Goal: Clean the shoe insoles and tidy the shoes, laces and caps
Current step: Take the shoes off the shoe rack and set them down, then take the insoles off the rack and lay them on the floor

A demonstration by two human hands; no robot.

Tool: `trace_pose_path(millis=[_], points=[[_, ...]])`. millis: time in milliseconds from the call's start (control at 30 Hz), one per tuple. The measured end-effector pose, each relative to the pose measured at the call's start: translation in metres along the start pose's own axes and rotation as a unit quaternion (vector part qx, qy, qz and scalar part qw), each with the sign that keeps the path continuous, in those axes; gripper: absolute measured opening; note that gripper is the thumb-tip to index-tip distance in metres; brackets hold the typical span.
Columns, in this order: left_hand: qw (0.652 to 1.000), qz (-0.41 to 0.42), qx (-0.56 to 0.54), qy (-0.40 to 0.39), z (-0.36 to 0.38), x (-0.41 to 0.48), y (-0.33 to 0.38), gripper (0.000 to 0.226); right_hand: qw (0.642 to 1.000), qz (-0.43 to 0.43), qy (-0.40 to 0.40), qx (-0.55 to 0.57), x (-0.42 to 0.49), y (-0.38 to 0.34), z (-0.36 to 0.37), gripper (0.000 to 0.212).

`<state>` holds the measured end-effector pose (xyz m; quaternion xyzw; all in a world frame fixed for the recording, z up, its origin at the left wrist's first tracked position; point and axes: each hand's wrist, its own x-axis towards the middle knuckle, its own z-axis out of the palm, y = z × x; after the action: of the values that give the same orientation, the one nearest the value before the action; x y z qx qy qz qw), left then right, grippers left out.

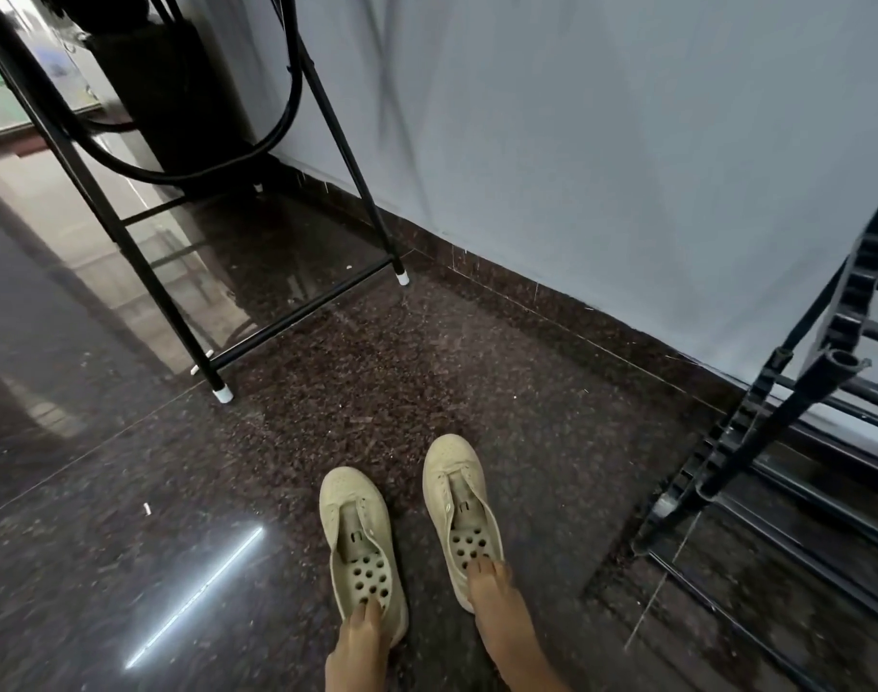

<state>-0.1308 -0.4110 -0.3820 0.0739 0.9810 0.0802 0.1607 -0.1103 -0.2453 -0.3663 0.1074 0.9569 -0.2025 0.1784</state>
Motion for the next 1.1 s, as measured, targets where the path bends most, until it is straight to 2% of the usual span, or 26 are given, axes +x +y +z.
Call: trace_pose_path(millis=[100, 167, 233, 300, 367, 433, 500, 533, 600, 667, 800, 900, 1000, 1100], points=[[0.999, -0.051, 0.013, -0.002, -0.017, -0.008, 0.016, 0.036, 0.995, -0.039, 0.002, -0.092, 0.001, 0.001, -0.007, 0.039], [0.998, -0.05, 0.016, 0.039, -0.037, -0.006, 0.027, 0.038, 0.988, -0.074, 0.031, -0.129, -0.002, 0.0, -0.022, 0.041], [0.994, -0.023, 0.032, 0.106, -0.052, -0.001, 0.042, 0.032, 0.981, -0.098, 0.105, -0.127, -0.002, 0.0, -0.042, 0.044], [0.988, 0.021, 0.009, 0.154, -0.07, 0.003, 0.059, 0.024, 0.973, -0.102, 0.146, -0.147, -0.005, 0.001, -0.058, 0.042], [0.984, 0.055, 0.002, 0.168, -0.094, 0.006, 0.075, 0.018, 0.965, -0.102, 0.183, -0.156, -0.008, 0.0, -0.074, 0.038], [0.969, 0.106, 0.021, 0.224, -0.111, 0.011, 0.088, 0.02, 0.954, -0.116, 0.212, -0.178, -0.016, -0.002, -0.094, 0.033], [0.965, 0.138, 0.014, 0.221, -0.124, 0.015, 0.097, 0.037, 0.944, -0.12, 0.232, -0.2, -0.022, -0.004, -0.114, 0.026], [0.964, 0.141, 0.019, 0.224, -0.131, 0.015, 0.101, 0.044, 0.941, -0.12, 0.237, -0.211, -0.026, -0.005, -0.124, 0.025], [0.958, 0.153, 0.026, 0.241, -0.142, 0.011, 0.109, 0.049, 0.95, -0.108, 0.207, -0.208, -0.033, -0.005, -0.141, 0.042], [0.95, 0.17, 0.033, 0.26, -0.15, 0.005, 0.119, 0.05, 0.955, -0.098, 0.19, -0.206, -0.043, -0.001, -0.16, 0.052], [0.94, 0.193, 0.031, 0.279, -0.162, -0.006, 0.145, 0.052, 0.946, -0.102, 0.195, -0.237, -0.056, 0.013, -0.182, 0.055], [0.932, 0.216, 0.016, 0.29, -0.165, -0.015, 0.168, 0.052, 0.934, -0.09, 0.23, -0.258, -0.065, 0.032, -0.194, 0.055], [0.929, 0.237, 0.014, 0.283, -0.16, -0.027, 0.186, 0.052, 0.92, -0.126, 0.22, -0.3, -0.078, 0.053, -0.197, 0.054], [0.923, 0.27, 0.011, 0.274, -0.148, -0.041, 0.199, 0.051, 0.916, -0.112, 0.218, -0.317, -0.102, 0.07, -0.197, 0.053]])
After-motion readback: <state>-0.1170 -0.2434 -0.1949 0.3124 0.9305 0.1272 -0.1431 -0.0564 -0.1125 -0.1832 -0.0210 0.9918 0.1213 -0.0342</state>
